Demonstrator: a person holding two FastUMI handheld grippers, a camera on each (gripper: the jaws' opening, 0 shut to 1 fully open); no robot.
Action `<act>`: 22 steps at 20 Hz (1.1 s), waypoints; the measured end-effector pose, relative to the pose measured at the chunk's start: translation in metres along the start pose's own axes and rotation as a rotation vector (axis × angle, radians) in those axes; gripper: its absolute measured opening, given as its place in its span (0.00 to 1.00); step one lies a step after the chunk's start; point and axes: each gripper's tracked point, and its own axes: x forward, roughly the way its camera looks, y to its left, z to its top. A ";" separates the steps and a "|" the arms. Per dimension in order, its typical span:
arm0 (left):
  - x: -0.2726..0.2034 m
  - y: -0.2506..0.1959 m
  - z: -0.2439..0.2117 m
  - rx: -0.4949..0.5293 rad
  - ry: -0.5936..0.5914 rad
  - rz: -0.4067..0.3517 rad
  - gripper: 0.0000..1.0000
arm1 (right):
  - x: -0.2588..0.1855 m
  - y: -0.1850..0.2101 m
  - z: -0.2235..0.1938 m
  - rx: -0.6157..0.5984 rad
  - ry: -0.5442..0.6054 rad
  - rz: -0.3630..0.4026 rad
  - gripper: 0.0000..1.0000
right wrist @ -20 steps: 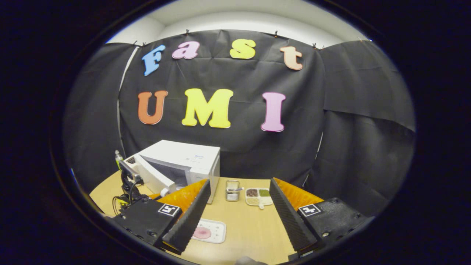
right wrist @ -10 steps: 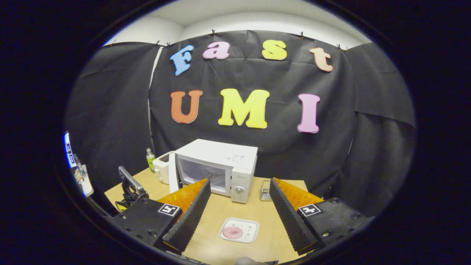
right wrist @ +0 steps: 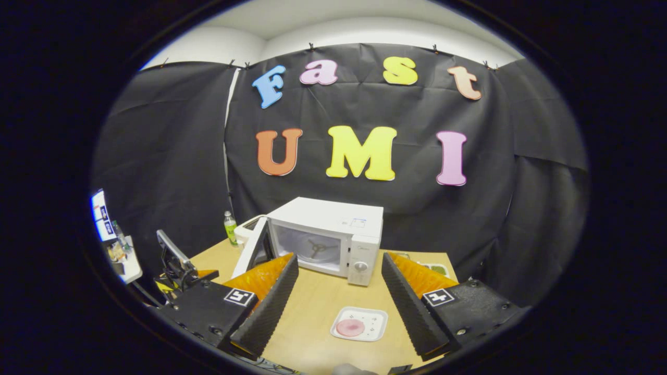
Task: Open the microwave oven with the left hand, put the food in, and close the microwave oven.
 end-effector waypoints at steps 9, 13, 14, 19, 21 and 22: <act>-0.038 0.108 -0.021 -0.059 0.034 0.208 0.90 | 0.010 0.007 -0.034 0.027 0.056 0.017 1.00; -0.057 0.144 -0.017 -0.066 0.024 0.292 0.93 | 0.019 -0.003 -0.055 0.055 0.095 0.010 0.96; -0.060 0.143 -0.017 -0.067 0.023 0.293 0.93 | 0.022 -0.007 -0.062 0.067 0.112 0.008 1.00; -0.063 0.119 -0.009 -0.045 0.015 0.252 0.94 | 0.037 -0.046 -0.116 0.100 0.224 -0.050 0.95; -0.060 0.105 -0.001 -0.040 0.003 0.226 0.94 | 0.045 -0.066 -0.148 0.109 0.288 -0.077 0.98; -0.057 0.095 0.003 -0.038 -0.004 0.208 0.94 | 0.049 -0.077 -0.165 0.115 0.322 -0.092 0.96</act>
